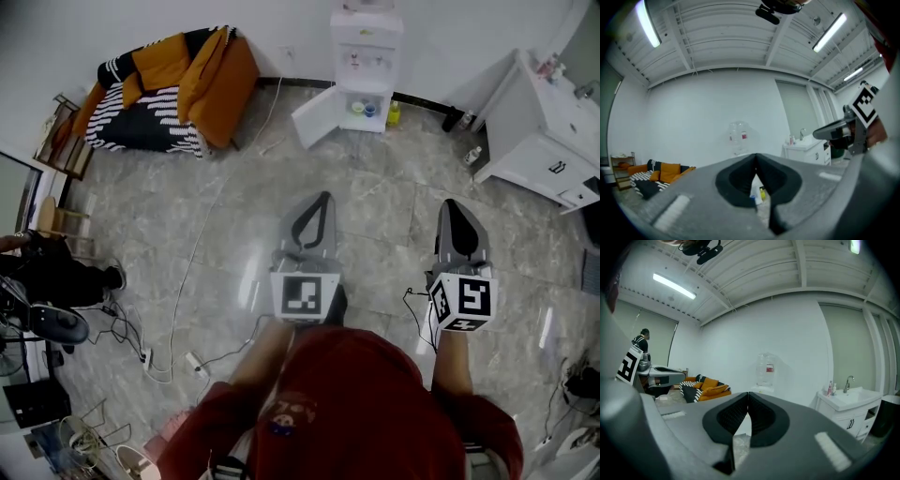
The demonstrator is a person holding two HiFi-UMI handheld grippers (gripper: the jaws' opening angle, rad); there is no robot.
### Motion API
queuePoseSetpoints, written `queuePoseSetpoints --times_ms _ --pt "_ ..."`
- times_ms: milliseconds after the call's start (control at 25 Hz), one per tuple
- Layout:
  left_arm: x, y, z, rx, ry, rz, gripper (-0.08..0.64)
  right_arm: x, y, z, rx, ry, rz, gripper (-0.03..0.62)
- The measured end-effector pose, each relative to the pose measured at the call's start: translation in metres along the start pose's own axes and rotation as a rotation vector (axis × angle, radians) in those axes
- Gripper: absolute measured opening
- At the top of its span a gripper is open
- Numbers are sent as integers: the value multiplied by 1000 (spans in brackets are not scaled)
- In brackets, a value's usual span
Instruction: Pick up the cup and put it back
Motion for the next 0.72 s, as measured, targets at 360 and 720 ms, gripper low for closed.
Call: queuePoseSetpoints --times_ms 360,720 --pt "-82 18 -99 27 29 -18 0 -124 -29 -28 39 23 -45 2" --pt "-139 31 -169 32 70 -16 -2 -211 -39 -52 33 43 -57 2"
Point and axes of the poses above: the fingertips, and each gripper's own axes: x backward along the fingers, z to its right, y out of its underside, the point moved 10 cm from there along x, backward along the fingers, and after that the axes turned 4 degrees about y, right-handed, at the moved point
